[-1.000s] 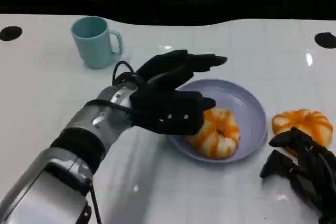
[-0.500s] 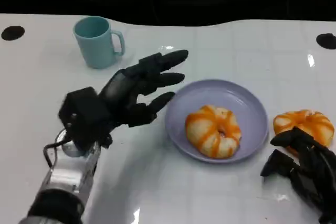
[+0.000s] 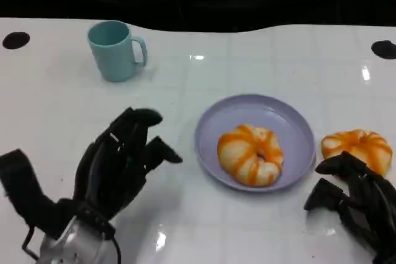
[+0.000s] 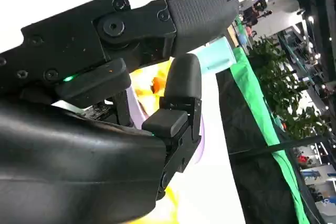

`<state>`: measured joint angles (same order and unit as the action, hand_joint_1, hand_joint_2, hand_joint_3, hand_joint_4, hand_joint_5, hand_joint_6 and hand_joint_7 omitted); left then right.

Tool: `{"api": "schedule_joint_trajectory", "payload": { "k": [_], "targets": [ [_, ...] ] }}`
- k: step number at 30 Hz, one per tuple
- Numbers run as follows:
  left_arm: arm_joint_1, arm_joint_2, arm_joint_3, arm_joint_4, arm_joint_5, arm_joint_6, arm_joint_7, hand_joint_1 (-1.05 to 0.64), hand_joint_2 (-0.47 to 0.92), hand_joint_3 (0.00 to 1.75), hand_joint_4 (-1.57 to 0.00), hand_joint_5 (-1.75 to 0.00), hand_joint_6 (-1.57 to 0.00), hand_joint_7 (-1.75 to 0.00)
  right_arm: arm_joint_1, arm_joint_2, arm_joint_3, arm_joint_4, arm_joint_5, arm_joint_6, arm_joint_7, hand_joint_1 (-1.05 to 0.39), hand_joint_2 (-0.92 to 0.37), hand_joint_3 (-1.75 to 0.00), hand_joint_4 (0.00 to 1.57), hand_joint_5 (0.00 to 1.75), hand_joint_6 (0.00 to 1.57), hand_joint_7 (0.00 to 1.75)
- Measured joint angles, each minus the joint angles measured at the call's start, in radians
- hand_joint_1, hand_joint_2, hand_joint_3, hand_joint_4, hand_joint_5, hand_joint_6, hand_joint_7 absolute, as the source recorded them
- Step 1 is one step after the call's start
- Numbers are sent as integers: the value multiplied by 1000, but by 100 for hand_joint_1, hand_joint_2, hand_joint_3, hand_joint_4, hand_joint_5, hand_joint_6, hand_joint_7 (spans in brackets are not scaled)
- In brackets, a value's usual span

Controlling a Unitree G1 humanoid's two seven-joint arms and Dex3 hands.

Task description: Grasp the bread from the table and place it into the plate.

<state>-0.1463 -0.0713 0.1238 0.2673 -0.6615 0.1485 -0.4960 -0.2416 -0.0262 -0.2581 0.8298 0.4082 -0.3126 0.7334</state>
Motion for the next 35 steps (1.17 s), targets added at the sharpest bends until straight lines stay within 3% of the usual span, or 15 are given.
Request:
{"api": "schedule_joint_trajectory", "payload": {
  "k": [5, 12, 35],
  "targets": [
    [107, -9, 16, -67, -18, 97, 3, -53, 92, 41, -82, -175, -59, -172, 8, 1, -2, -12, 0, 2, 0, -52, -92, -24, 65, 156, 60, 122],
    [161, -10, 23, -104, -16, 130, -7, -50, 92, 39, -80, -175, -56, -174, 13, 1, -3, -27, 7, 33, 2, -54, -92, -22, 66, 156, 63, 120],
    [163, -23, 16, -64, 31, 79, -60, -51, 92, 36, -82, -175, -59, -175, 25, -1, -2, -40, 12, 34, 3, -53, -92, -25, 62, 159, 60, 121]
  ]
}}
